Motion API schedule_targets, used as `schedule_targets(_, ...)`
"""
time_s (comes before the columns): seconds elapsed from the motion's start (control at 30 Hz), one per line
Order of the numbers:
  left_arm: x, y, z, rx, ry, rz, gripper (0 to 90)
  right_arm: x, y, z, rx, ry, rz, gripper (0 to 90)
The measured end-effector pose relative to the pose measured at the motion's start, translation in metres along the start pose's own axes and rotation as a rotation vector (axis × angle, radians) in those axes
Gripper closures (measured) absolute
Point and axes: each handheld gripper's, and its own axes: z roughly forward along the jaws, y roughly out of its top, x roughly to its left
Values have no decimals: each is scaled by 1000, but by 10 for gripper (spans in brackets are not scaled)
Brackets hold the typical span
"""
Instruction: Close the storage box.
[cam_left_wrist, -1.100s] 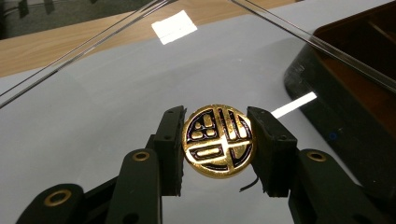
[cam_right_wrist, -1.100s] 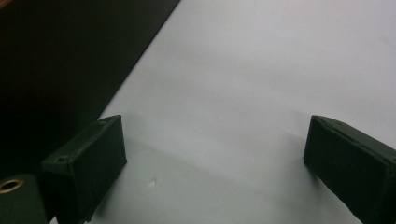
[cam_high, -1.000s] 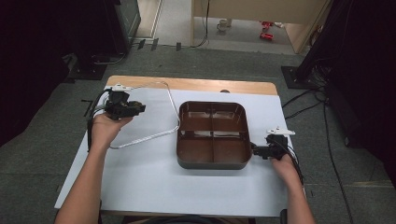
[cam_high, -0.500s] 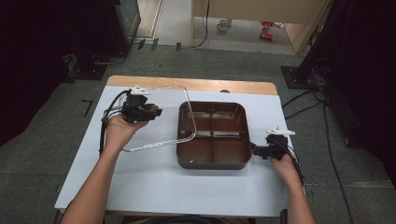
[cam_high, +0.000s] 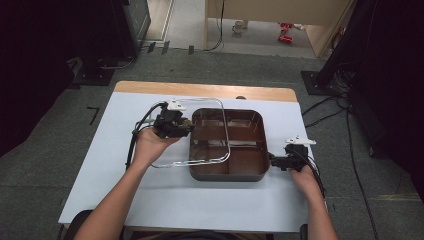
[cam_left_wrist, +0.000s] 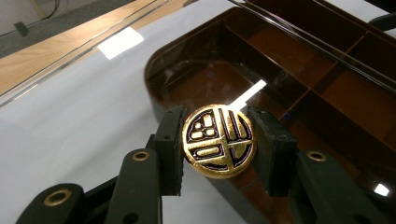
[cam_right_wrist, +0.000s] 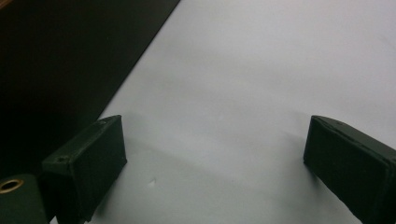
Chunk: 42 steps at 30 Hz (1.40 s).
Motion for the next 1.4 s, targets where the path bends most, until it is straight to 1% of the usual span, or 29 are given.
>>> schedule_targets(0.27, -16, 6, 16, 1, -22, 22, 594, 0, 0, 0, 0, 1, 0, 51)
schedule_targets(0.5, -28, 12, 28, 11, -51, 28, 595, 0, 0, 0, 0, 1, 0, 51)
schedule_targets(0.53, -30, 14, 30, 17, -53, 32, 594, 0, 0, 0, -1, 0, 0, 51)
schedule_targets(0.63, -37, 17, 35, 14, -52, 40, 595, 0, 0, 0, 0, 0, 1, 51)
schedule_targets(0.73, -45, 22, 41, 18, -61, 48, 594, 0, 0, 0, -1, 0, 3, 51)
schedule_targets(0.87, -55, 27, 49, 28, -66, 66, 595, 0, 0, 0, 0, 1, 3, 51)
schedule_targets(0.93, -58, 30, 53, 29, -69, 64, 594, 0, 0, 0, 0, 1, 3, 51)
schedule_targets(0.97, -60, 31, 54, 31, -72, 70, 595, 0, 0, 0, 0, 0, 3, 51)
schedule_targets(1.07, -64, 33, 59, 33, -67, 68, 595, 0, 0, 0, 0, 0, 3, 51)
schedule_targets(1.2, -69, 36, 64, 44, -74, 74, 595, 0, 0, 0, 0, 1, 4, 51)
schedule_targets(1.3, -74, 39, 69, 50, -70, 84, 594, 0, 0, 0, 0, 0, 3, 51)
schedule_targets(1.4, -77, 41, 74, 55, -76, 81, 594, 0, 0, 0, 0, 0, 3, 51)
